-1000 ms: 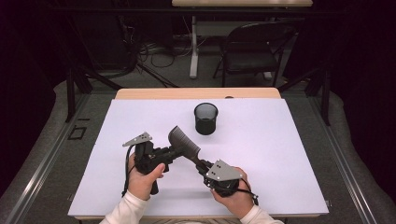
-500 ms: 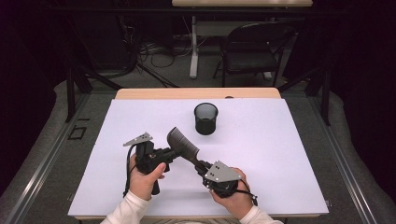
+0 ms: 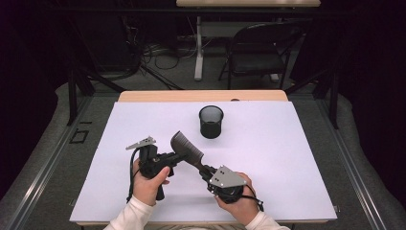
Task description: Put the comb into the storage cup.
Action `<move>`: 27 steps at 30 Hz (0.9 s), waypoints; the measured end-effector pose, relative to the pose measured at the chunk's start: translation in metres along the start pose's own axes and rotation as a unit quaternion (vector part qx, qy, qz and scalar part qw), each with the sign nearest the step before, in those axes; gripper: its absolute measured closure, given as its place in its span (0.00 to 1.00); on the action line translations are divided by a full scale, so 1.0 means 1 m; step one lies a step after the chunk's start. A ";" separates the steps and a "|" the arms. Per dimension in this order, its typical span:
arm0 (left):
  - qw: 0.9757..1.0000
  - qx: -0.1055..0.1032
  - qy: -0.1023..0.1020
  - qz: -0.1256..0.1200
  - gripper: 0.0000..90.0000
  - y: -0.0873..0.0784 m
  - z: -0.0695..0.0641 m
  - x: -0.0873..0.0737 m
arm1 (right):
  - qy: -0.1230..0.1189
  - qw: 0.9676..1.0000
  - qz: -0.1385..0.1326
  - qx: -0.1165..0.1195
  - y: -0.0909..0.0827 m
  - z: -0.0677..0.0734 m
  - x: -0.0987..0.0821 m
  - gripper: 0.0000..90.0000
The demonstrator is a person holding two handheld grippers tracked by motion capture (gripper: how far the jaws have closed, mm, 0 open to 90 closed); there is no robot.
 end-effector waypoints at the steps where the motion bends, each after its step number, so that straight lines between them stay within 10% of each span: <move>1: 1.000 0.000 -0.001 0.000 0.88 0.000 0.000 0.000 | 0.000 1.000 0.000 0.000 0.000 0.000 0.000 0.81; 27: 0.999 -0.015 -0.040 -0.003 0.93 0.001 0.001 -0.003 | -0.006 1.000 0.000 -0.001 0.002 0.001 -0.002 0.81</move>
Point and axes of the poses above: each handheld gripper's, and its own axes: y roughly forward along the jaws, x roughly out of its top, z roughly to its left, the point moved 9 cm from there along y, roughly forward along the jaws, and after that the axes turned 14 degrees about y, right-handed, at the moved point
